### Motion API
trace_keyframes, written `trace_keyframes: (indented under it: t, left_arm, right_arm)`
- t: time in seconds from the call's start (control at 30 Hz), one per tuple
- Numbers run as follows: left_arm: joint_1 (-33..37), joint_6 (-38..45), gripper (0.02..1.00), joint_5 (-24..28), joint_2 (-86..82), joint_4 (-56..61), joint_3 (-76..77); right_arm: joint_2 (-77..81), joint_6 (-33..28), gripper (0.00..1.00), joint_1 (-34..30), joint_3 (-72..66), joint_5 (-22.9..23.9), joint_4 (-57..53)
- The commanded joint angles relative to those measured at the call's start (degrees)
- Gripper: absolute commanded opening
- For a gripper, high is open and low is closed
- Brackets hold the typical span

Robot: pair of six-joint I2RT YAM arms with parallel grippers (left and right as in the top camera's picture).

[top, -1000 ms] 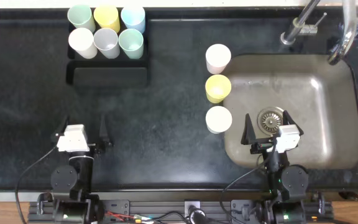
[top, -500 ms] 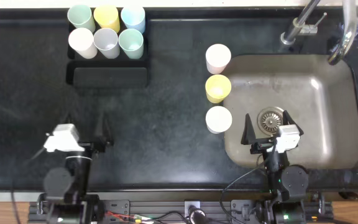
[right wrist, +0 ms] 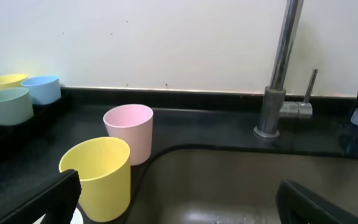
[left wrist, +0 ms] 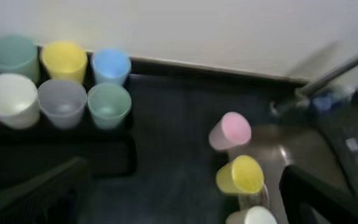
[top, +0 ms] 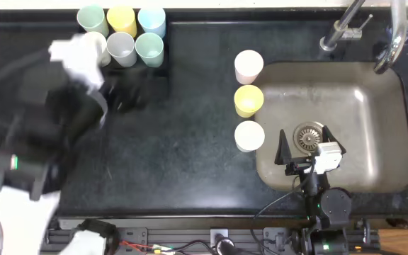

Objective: Store Cups

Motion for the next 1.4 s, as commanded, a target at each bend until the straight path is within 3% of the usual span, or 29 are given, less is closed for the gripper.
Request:
trace_keyframes:
  t: [0.03,0.37,0.9,1.17,1.4]
  left_arm:
    - [-8.7,-3.5,1.0,-9.8,16.5,-8.7,21.4]
    - [-18.8,-13.6,1.0,-9.9,48.8,-24.3,49.5]
    - [-20.5,-14.3,0.989,-10.8,73.4,-24.4,63.4]
    - [-20.7,-14.3,0.928,-10.3,75.8,-26.5,64.8]
    - [-20.8,-14.3,0.792,-10.2,78.4,-27.4,64.8]
  right_arm:
    - [-0.6,-0.3,0.996,0.3,-0.5,-0.4,0.5]
    - [-0.6,-0.3,0.998,0.3,-0.5,-0.4,0.5]
    - [-0.6,-0.3,0.998,0.3,-0.5,-0.4,0.5]
    - [-0.6,-0.3,0.998,0.3,-0.5,-0.4,0.5]
    - [-0.6,-0.3,0.996,0.3,-0.5,-0.4,0.5]
